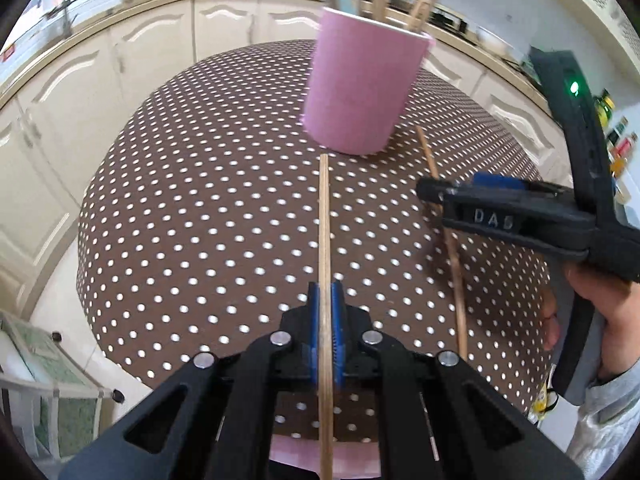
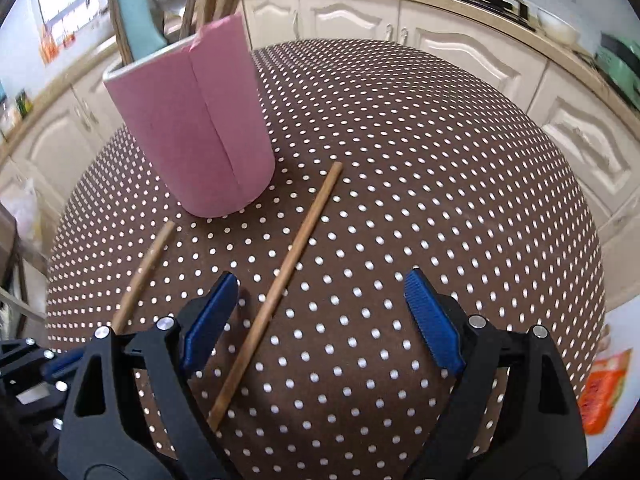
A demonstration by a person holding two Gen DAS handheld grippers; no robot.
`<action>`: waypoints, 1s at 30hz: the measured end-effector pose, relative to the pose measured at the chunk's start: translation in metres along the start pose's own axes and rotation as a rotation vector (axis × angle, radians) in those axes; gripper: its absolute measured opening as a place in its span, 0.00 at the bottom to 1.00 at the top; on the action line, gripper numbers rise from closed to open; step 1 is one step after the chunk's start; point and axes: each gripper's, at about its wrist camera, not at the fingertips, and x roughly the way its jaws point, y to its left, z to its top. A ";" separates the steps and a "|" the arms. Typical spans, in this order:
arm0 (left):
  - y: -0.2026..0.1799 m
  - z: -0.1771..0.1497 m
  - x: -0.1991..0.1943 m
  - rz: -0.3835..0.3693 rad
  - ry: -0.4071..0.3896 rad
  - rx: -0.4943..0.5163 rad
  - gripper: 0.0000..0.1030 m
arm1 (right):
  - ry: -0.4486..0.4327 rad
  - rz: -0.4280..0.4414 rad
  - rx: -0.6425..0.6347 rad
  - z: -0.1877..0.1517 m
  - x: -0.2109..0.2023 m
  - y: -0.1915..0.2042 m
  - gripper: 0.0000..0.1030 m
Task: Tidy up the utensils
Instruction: 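Grasp a wooden chopstick with the left tool while the right tool grasps another chopstick, then lift both chopsticks and drop them into the pink cup from both tools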
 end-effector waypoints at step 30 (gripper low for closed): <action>0.037 0.042 0.012 -0.101 0.027 -0.047 0.06 | 0.200 0.162 -0.102 0.041 -0.004 -0.028 0.06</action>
